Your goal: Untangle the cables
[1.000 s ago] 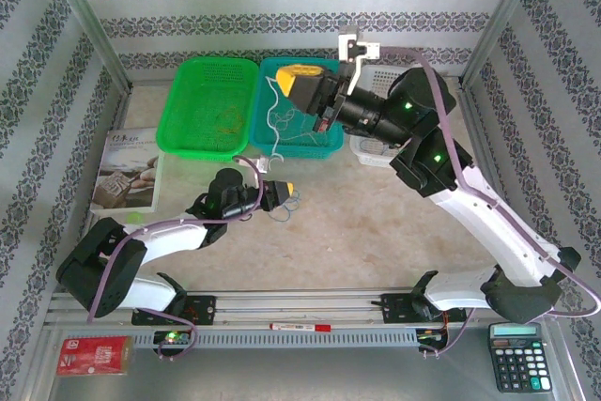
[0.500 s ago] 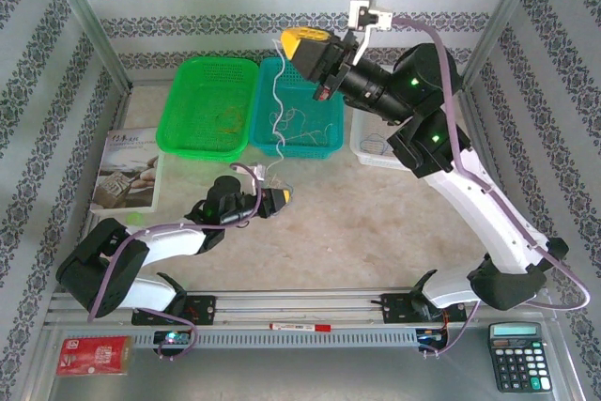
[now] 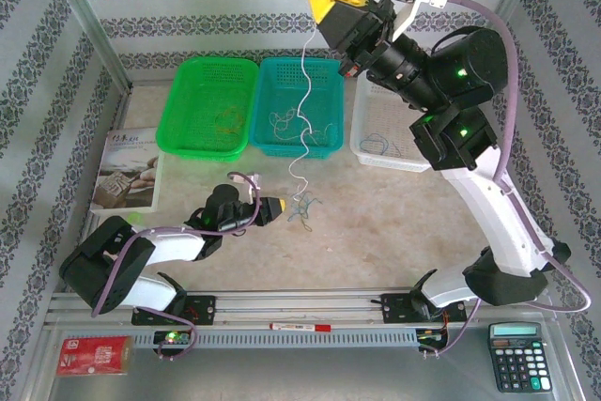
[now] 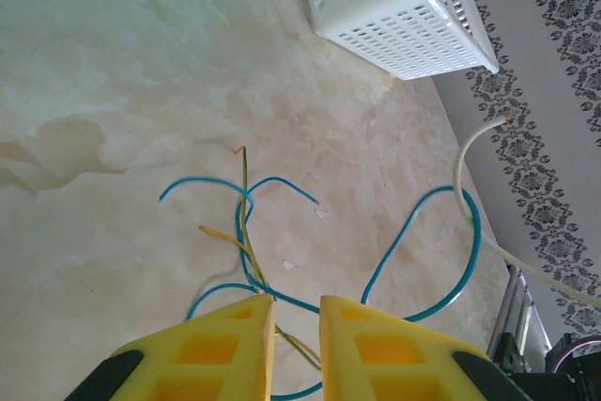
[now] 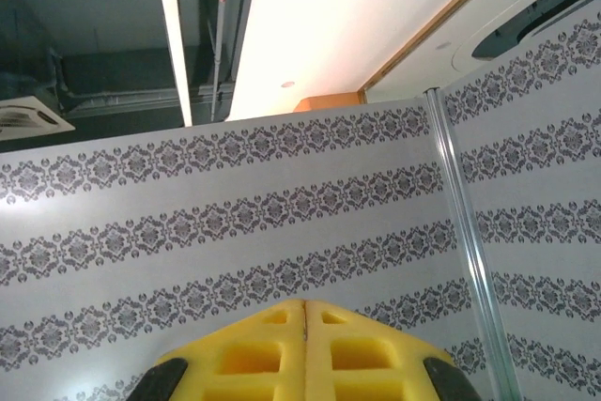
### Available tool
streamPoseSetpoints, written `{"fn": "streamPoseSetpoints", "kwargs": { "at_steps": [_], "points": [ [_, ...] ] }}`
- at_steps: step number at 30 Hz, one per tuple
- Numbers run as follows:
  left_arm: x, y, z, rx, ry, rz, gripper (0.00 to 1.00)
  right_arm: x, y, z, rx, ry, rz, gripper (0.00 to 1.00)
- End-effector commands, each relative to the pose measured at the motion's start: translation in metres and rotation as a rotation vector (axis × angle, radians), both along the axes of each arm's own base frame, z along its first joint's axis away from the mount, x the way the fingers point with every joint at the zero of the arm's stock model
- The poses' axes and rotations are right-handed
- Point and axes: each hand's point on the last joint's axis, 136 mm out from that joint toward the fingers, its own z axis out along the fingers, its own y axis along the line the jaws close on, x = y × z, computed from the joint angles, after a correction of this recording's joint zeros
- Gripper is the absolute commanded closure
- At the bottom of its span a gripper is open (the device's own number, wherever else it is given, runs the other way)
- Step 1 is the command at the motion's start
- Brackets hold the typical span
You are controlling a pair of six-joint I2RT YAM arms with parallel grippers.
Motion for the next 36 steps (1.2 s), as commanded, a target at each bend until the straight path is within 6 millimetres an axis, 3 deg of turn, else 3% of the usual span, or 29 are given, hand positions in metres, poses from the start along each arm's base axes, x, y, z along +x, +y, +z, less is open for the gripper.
{"fn": "streamPoseSetpoints", "kwargs": {
  "at_steps": [1, 5, 11, 16, 22, 36],
  "points": [
    [0.0, -0.005, 0.015, -0.041, -0.049, -0.007, 0.77, -0.002, -0.003, 0.006, 0.005, -0.036, -0.002, 1.0],
    [-0.001, -0.006, 0.017, -0.036, -0.054, -0.012, 0.67, -0.001, 0.001, 0.002, -0.001, -0.025, 0.017, 1.0],
    [-0.004, -0.006, 0.024, -0.014, -0.068, -0.035, 0.44, -0.003, 0.005, -0.001, -0.007, -0.021, 0.037, 1.0],
    [-0.003, -0.004, 0.04, -0.019, -0.099, -0.022, 0.35, -0.006, 0.007, -0.001, -0.01, -0.024, 0.046, 1.0],
    [-0.004, -0.007, 0.048, 0.003, -0.116, -0.057, 0.34, -0.006, 0.009, -0.001, -0.009, -0.021, 0.054, 1.0],
    [-0.024, -0.021, 0.028, 0.02, -0.097, -0.168, 0.35, -0.006, 0.014, -0.005, -0.017, -0.016, 0.064, 1.0]
  ]
}}
